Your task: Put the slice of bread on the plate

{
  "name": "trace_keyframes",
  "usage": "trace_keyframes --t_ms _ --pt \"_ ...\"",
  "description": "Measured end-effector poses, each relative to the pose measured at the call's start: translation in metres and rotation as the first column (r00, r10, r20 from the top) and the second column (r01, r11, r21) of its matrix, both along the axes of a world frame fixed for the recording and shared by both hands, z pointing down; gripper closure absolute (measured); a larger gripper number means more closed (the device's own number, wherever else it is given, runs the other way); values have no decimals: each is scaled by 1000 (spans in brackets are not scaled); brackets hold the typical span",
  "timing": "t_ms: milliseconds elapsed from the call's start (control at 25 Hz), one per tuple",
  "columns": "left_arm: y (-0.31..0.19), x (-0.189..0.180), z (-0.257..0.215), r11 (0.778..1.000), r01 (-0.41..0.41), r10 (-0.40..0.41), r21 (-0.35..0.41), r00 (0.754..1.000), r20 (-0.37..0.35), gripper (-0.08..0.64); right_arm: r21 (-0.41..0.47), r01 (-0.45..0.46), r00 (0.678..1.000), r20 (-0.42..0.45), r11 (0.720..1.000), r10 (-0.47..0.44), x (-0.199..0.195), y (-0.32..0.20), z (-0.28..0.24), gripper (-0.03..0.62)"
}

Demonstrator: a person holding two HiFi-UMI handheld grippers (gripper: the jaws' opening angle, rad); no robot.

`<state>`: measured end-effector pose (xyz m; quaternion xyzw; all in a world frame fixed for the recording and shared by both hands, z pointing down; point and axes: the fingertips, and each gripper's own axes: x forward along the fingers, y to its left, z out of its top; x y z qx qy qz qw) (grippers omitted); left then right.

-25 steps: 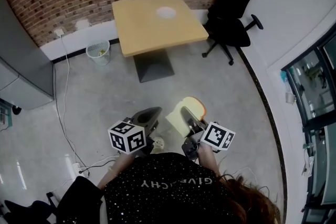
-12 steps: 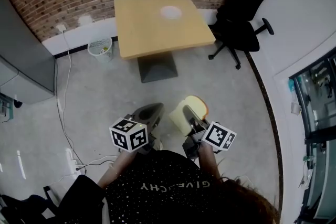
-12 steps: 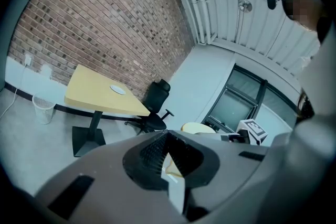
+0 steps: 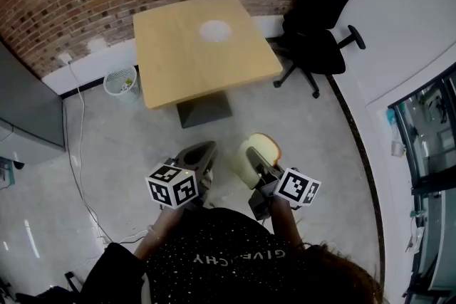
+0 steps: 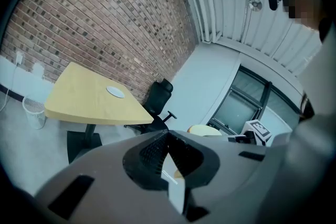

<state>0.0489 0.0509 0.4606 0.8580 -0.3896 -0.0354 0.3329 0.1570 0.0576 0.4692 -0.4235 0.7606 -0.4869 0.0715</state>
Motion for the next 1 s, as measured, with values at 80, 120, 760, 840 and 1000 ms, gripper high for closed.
trace_keyframes --t_ms 80,120,760,840,1000 --pt "-23 0 -1 1000 -1 1 -11 1000 -3 551 -10 -6 1000 -10 1000 6 2 -26 1 494" --pt "-34 0 0 1000 -5 5 -22 1000 -1 551 -14 -5 1000 -14 1000 5 1 -37 1 494" --pt "-305 3 -1 995 -100 100 -26 995 6 551 -3 -50 998 -42 999 50 7 -315 -8 494" --pt "-314 -1 3 995 -90 90 -38 996 12 551 -16 -17 998 -59 1000 16 8 -334 -5 494" --pt "-345 -14 16 997 -18 19 -71 1000 16 551 -58 103 990 -92 993 -109 -3 -392 6 494"
